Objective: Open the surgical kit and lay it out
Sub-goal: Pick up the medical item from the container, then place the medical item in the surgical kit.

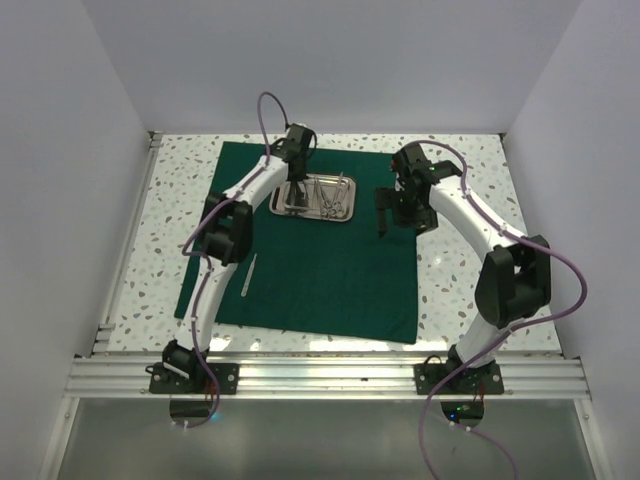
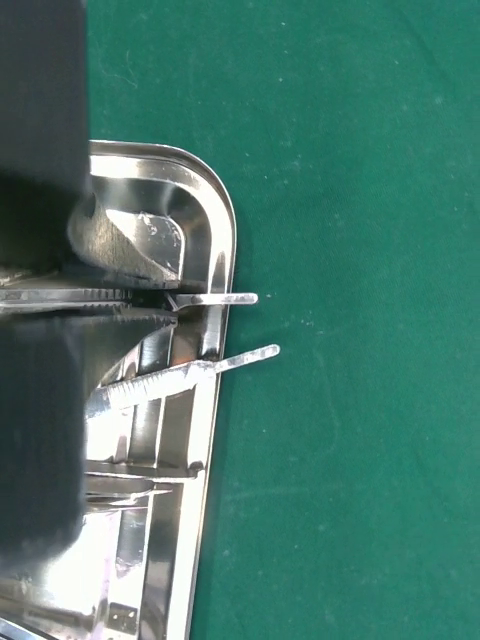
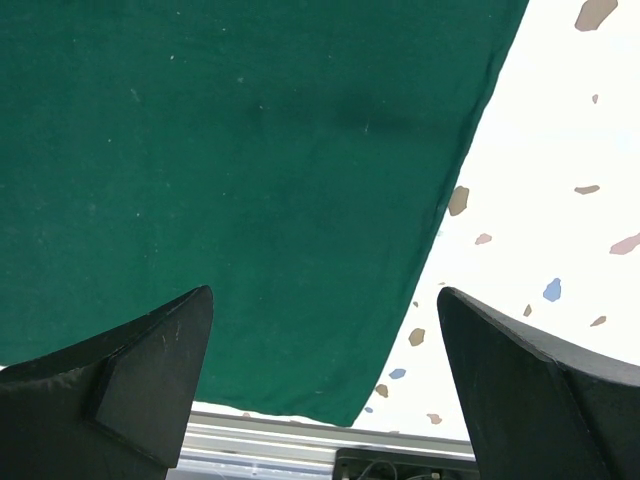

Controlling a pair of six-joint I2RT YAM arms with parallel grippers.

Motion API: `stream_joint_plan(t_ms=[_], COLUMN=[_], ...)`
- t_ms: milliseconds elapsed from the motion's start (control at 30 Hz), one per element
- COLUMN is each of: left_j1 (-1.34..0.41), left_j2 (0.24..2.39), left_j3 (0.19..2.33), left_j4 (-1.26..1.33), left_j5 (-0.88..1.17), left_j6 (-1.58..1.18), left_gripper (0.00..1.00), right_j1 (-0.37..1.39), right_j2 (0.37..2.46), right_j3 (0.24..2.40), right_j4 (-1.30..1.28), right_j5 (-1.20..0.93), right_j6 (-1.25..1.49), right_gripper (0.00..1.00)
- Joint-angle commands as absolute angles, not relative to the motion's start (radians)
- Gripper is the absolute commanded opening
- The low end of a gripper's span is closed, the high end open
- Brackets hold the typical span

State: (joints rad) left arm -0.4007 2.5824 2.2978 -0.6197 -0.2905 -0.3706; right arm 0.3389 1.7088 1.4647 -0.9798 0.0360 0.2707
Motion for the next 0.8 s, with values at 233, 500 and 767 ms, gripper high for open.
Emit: stream_joint_plan(t_ms=[233,500,767], left_j1=[-0.391,-0.379,-0.391], left_j2=[2.531,2.271,1.847], left_j3=[2.296,2.142,1.510], left_j4=[-0.660,-0.663,-0.557], left_j5=[-0.261,-0.209,-0.132], left_j6=[-0.328,-0.301,-0.298], left_gripper=[0.00,0.00,0.00], right_j1=[0.330,0.328,0.330], right_j2=[1.717,1.738,1.825], right_j3=[1.517,1.552,1.632], right_j4=[-0.977,-0.976,-0.965], right_j5=[0.025,-0.026,-0.104], right_j6=[0.262,0.284,0.304], right_gripper=[0.98,0.98,0.98])
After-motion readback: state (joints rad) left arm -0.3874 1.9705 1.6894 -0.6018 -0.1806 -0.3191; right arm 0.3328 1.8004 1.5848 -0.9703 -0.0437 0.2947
